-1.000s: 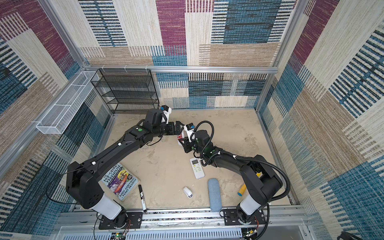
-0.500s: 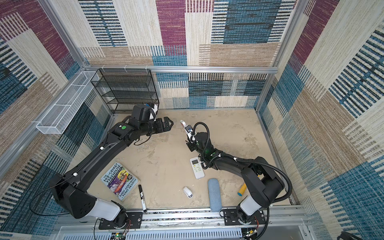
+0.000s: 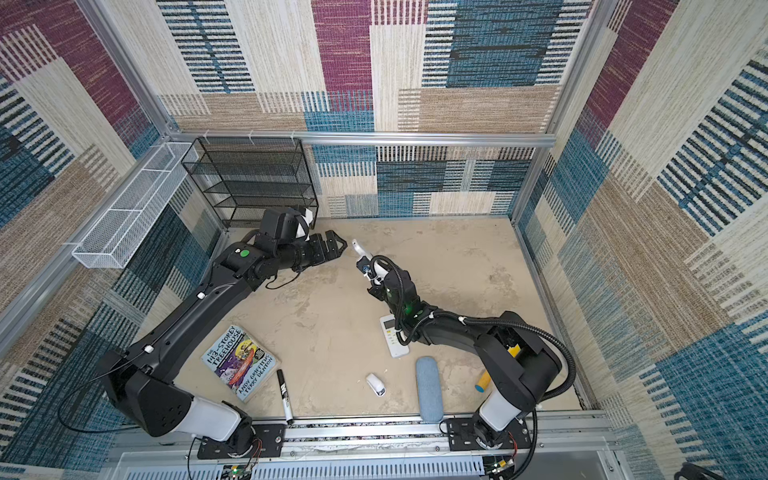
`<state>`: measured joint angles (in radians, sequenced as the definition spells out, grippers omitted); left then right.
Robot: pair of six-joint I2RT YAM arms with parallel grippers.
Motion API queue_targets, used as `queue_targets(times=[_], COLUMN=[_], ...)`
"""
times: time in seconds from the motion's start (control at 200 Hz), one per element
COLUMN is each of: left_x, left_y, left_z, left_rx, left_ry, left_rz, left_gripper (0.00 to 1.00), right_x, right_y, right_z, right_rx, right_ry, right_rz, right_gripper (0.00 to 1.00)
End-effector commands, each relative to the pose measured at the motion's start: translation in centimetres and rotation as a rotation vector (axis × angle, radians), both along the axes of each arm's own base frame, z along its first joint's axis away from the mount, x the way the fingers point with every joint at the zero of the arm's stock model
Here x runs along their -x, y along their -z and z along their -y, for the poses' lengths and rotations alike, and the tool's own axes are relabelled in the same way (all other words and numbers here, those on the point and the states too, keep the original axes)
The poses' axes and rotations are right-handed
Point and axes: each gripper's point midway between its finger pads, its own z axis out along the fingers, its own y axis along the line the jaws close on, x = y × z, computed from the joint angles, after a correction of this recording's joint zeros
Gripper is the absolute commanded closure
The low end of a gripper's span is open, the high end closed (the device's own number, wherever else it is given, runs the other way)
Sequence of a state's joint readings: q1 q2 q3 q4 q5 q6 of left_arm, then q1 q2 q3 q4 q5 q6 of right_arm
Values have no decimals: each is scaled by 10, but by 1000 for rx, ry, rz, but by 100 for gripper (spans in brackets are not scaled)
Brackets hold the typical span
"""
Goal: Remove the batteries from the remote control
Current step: 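Lift the red-and-white remote with the left gripper and raise it toward the right gripper, then grasp the remote's far end with the right gripper while the left gripper holds it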
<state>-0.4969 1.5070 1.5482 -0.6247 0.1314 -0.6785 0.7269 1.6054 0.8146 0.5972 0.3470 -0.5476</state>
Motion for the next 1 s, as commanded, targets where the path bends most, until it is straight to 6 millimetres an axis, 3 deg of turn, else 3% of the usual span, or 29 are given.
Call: queue_targets(times=[0.0,0.285,0.756,0.997], left_x=[-8,-20,-34,-38], left_y=[-9,5,23,25], left_z=[14,34,48,52], left_rx=[63,102,125,137], left_ry=[22,53,57,57], left_rz=[1,-77,-139,-142], left_gripper=[0,5,29,40], right_x=[-5,-8,-10,-12], right_y=[-21,-27,-36,-32], right_z=[-1,-7,-10,-10], right_rx=[8,57,117,162], right_ry=[24,25,21,35], right_rz=[88,140,203,217], right_gripper=[88,88,88,88])
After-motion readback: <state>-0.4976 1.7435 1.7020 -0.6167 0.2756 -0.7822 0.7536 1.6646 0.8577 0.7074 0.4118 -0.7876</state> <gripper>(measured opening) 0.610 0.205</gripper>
